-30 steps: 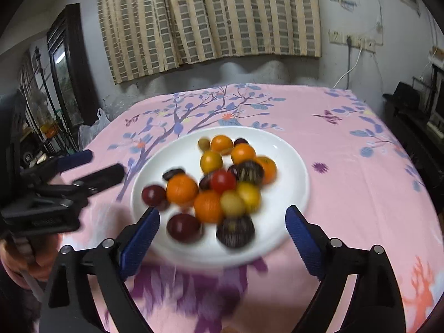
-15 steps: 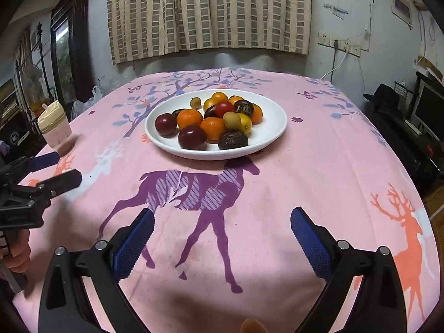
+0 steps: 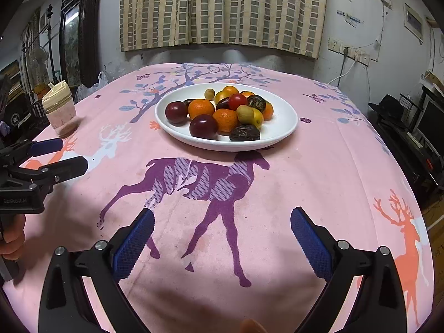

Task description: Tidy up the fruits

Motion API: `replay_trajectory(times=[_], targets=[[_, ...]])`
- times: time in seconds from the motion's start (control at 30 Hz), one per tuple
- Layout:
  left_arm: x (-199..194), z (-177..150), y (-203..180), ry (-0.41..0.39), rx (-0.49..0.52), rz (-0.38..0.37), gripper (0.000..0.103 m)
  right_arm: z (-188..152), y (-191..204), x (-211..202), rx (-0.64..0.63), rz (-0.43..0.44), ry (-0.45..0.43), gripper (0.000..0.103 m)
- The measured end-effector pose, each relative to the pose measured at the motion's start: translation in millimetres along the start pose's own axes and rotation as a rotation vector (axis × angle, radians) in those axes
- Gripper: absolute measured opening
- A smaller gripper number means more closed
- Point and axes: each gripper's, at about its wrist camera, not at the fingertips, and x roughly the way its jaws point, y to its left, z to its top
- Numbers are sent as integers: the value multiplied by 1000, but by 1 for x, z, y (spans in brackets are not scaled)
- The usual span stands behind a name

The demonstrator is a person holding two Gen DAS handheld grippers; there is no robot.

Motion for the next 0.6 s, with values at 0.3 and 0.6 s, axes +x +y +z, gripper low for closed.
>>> replay_trajectory(times=[0.3, 0.6], targets=[[0, -1, -5, 4, 22, -1, 98, 0, -1, 1, 1, -3, 1, 99], [0, -3, -13, 4, 56, 5, 98, 1, -2, 0, 0, -4, -1, 99]])
